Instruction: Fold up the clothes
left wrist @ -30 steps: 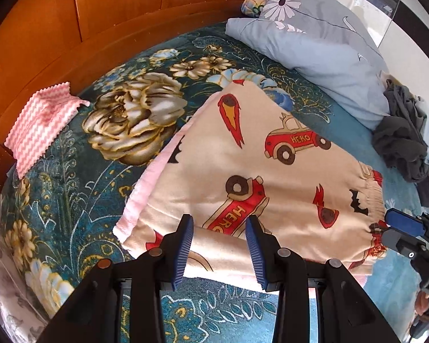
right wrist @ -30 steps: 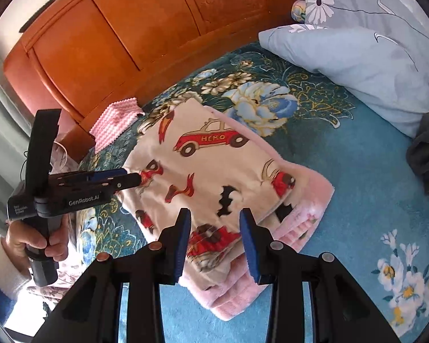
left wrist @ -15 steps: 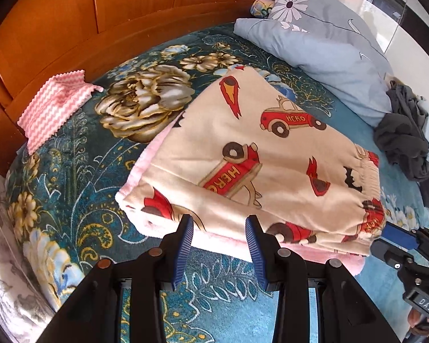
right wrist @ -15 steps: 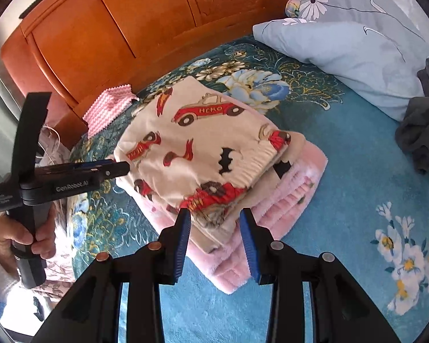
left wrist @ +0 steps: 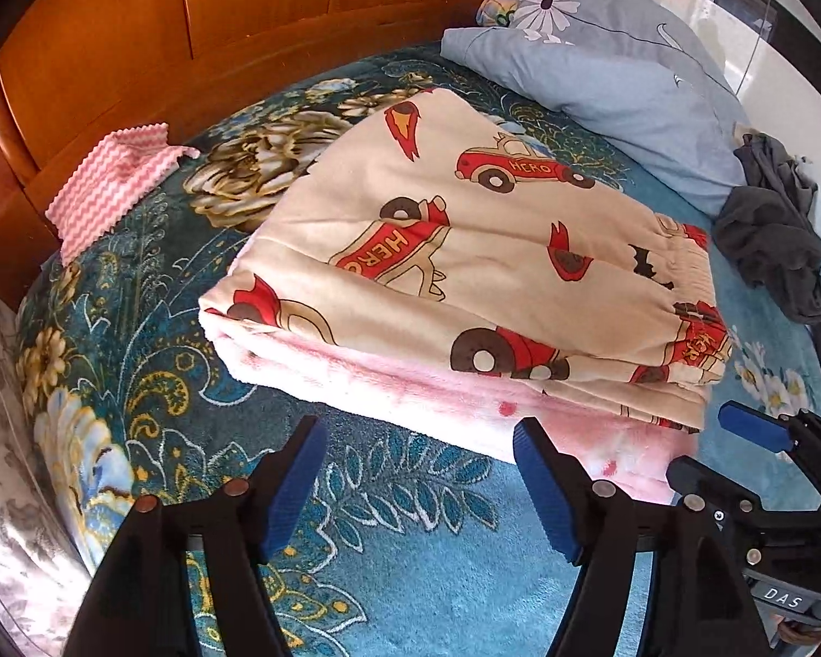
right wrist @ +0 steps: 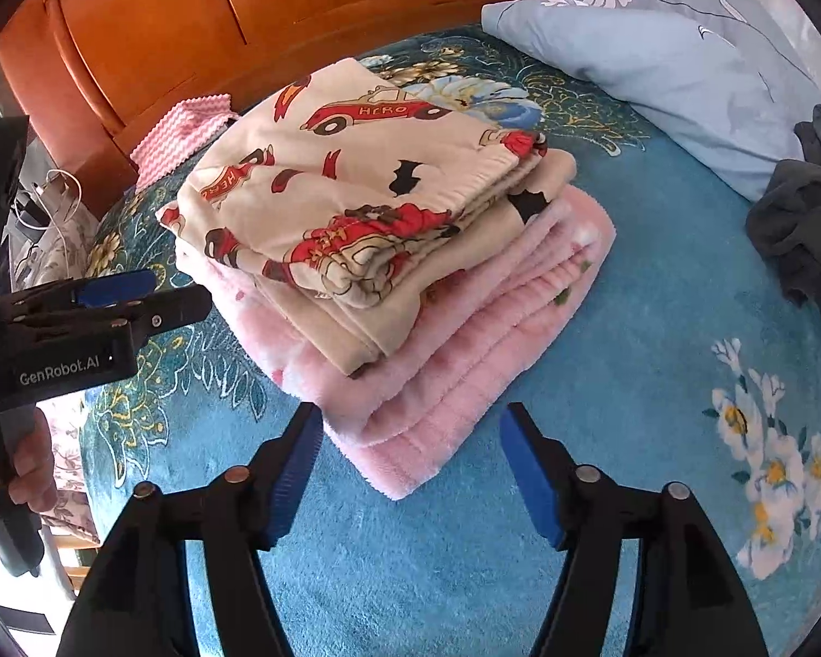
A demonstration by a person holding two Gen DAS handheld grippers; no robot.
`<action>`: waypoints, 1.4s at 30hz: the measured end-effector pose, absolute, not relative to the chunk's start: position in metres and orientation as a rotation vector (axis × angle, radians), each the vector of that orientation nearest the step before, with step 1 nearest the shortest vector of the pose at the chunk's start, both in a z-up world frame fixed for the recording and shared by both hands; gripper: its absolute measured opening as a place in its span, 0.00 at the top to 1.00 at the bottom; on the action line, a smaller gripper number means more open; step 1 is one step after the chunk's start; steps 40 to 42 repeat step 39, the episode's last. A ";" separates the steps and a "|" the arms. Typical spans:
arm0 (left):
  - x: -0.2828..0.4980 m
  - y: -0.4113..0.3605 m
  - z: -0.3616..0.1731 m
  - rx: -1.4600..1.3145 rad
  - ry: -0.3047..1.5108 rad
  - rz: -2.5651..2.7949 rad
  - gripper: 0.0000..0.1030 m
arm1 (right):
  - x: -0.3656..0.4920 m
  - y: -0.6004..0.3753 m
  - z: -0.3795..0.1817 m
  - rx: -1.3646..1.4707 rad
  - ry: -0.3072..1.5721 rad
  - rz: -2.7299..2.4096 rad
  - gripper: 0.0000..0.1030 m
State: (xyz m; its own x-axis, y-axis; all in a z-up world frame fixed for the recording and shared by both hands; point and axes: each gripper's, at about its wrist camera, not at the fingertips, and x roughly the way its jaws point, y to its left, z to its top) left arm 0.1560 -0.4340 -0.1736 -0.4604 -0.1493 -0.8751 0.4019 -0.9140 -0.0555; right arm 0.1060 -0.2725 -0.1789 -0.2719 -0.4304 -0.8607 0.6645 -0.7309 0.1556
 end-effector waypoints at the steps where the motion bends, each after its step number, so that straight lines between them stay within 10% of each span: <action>1: 0.157 -0.433 -0.173 1.395 0.365 -2.411 0.17 | 0.106 -0.272 -0.178 1.268 0.312 -2.059 0.32; 17: 0.161 -0.431 -0.183 1.291 0.343 -2.398 0.00 | 0.106 -0.272 -0.184 1.165 0.309 -2.155 0.05; 42: 0.162 -0.438 -0.197 1.256 0.313 -2.382 0.00 | 0.105 -0.280 -0.191 1.124 0.315 -2.150 0.03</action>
